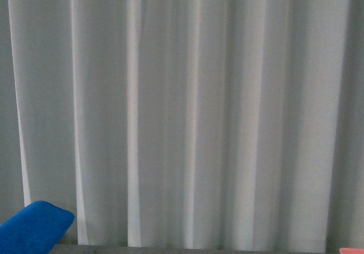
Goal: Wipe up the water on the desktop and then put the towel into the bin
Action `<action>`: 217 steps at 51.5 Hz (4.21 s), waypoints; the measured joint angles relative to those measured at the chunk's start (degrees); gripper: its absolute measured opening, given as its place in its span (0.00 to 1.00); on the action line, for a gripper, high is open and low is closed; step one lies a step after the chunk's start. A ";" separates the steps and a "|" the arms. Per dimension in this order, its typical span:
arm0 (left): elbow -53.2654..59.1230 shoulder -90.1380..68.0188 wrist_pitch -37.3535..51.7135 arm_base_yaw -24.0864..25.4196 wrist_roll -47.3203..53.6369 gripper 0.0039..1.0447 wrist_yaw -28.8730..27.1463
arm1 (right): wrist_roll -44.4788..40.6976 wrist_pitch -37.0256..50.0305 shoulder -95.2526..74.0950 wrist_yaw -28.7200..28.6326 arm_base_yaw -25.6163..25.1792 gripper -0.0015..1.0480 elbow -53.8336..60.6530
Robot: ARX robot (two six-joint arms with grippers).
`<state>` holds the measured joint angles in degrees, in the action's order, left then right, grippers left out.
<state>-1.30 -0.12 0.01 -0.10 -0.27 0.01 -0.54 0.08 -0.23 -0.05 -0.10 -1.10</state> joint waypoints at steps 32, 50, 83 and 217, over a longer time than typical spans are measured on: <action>-37.33 -75.62 10.38 -2.32 15.56 0.94 -3.52 | 0.00 0.00 0.00 0.00 0.00 0.93 0.00; -55.67 -100.06 15.54 0.15 20.17 0.94 -8.20 | 0.02 0.00 0.00 0.00 0.00 0.93 0.02; -60.85 -110.40 17.70 6.78 12.41 0.94 -7.67 | 0.02 0.00 0.00 -0.02 0.00 0.93 0.00; -52.54 -74.97 12.41 -8.28 -20.79 0.03 23.76 | 0.02 0.00 0.00 -0.02 0.00 0.93 0.00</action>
<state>-53.84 -75.09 12.43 -8.38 -21.06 23.77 -0.51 0.08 -0.23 -0.08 -0.10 -1.10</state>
